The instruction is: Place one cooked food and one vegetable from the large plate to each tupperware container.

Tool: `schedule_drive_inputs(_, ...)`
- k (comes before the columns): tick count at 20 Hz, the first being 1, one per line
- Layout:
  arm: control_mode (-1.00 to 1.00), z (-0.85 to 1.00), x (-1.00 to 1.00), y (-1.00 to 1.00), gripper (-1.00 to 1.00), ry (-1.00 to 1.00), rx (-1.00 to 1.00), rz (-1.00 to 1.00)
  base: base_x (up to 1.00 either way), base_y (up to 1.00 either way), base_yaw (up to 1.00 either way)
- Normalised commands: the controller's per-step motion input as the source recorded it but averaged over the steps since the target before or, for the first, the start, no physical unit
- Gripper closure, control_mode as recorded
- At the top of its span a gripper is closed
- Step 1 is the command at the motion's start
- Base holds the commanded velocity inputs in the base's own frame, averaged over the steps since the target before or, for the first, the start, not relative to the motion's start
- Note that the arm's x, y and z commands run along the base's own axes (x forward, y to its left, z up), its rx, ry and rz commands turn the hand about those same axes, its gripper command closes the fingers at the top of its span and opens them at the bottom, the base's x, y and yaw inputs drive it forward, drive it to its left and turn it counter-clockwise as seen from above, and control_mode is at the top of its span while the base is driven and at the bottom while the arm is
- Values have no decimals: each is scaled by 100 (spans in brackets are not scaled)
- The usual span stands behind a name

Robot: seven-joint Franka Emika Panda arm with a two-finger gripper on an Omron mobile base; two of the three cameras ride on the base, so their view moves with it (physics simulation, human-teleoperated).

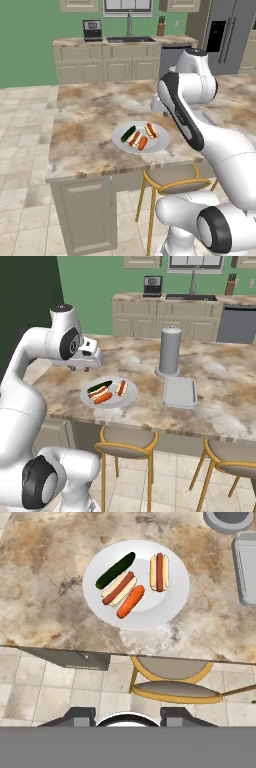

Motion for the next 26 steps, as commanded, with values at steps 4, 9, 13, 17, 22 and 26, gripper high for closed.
schedule_drive_inputs(4, -100, -13, 27, 0, -100, 0, -7, -3, 0, 0, 0)
schedule_drive_inputs(9, -100, -36, 82, -17, -100, 0, -2, 0, 0, 0, 0)
schedule_drive_inputs(13, -100, -57, 100, -27, -100, 0, -1, 2, 0, 0, 0)
schedule_drive_inputs(17, -100, -56, 95, -15, -100, 0, 2, 8, 0, 0, 0)
schedule_drive_inputs(22, -100, -48, 77, -3, -100, 0, 0, 6, 0, 0, 0)
schedule_drive_inputs(26, -100, -56, 61, -21, -100, 0, 0, 2, 0, 0, 0)
